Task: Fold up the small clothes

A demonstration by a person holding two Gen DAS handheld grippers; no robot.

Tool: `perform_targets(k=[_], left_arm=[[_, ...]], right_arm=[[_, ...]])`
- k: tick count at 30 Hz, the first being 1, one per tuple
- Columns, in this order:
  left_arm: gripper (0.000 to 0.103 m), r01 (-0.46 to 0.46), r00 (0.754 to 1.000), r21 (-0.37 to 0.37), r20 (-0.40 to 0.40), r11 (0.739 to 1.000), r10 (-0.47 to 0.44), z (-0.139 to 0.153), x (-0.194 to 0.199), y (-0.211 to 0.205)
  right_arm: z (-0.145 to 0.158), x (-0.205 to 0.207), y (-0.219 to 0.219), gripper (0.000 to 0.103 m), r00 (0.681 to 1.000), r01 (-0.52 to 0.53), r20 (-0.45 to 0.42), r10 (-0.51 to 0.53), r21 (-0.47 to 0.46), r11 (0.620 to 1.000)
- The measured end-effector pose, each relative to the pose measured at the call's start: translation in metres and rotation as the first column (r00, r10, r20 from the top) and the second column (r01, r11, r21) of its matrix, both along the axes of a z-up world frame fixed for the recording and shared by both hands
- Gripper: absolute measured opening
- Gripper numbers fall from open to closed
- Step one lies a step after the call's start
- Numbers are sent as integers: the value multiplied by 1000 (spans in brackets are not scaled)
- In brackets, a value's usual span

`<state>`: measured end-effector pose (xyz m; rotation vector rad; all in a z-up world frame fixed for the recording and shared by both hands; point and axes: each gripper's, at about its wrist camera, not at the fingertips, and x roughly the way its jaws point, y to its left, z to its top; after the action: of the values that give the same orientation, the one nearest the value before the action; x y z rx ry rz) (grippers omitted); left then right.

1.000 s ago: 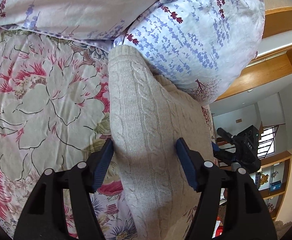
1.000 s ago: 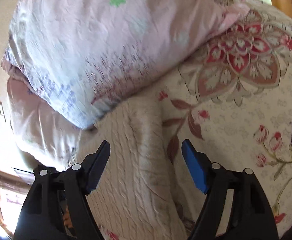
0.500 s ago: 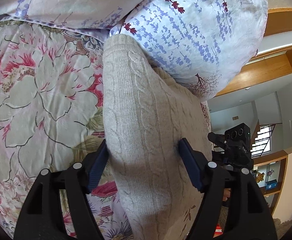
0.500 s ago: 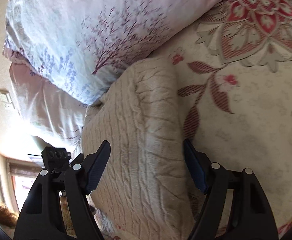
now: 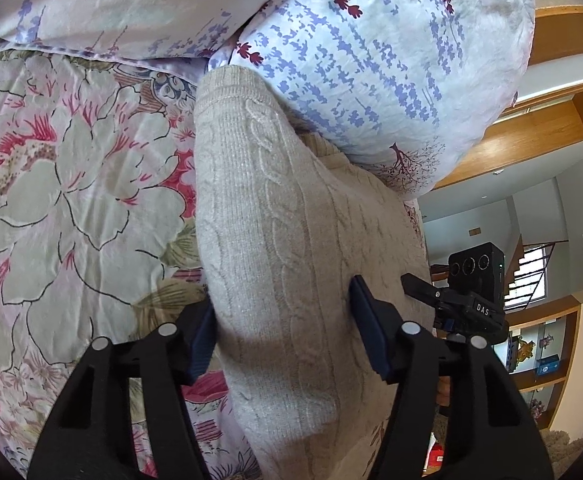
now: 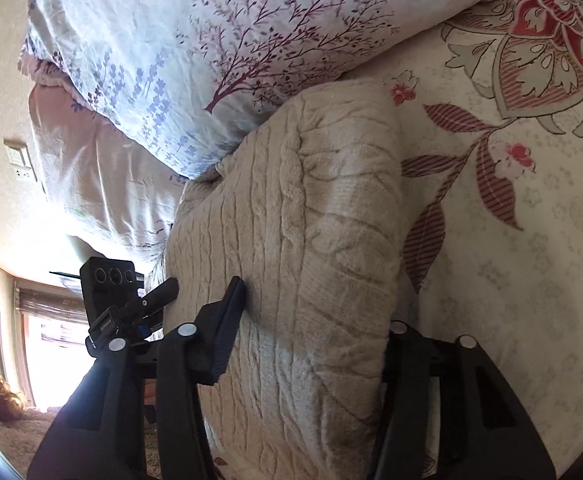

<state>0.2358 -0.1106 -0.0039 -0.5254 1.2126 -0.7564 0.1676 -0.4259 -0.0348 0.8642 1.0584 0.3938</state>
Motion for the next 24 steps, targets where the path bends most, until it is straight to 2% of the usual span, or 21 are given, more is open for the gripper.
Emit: perform_targets(k=[2, 7, 11, 15, 20, 22, 24], left_arm=[[42, -6, 1000, 7, 10, 1000, 6, 3, -2, 0], [36, -16, 1000, -43, -7, 999, 15, 11, -3, 12], [36, -44, 999, -59, -2, 997, 44, 23, -10, 42], [36, -88, 996, -52, -2, 995, 88, 28, -21, 91], [37, -107, 994, 40, 32, 993, 106, 28, -28, 127], [40, -136, 991, 76, 11, 988, 136, 15, -26, 139], [48, -176, 984, 75, -18, 982, 178, -3, -25, 147]], right_arm=[[3, -1, 6, 36, 1000, -5, 10, 5, -10, 1000], [16, -8, 13, 31, 998, 21, 63, -23, 39, 999], [29, -9, 41, 31, 995, -20, 98, 15, 59, 998], [29, -5, 82, 30, 991, -81, 115, 73, 63, 995], [26, 3, 135, 30, 982, -136, 133, 136, -14, 991], [22, 7, 148, 30, 984, -124, 123, 131, -63, 990], [13, 10, 152, 33, 990, -104, 79, 113, -112, 988]])
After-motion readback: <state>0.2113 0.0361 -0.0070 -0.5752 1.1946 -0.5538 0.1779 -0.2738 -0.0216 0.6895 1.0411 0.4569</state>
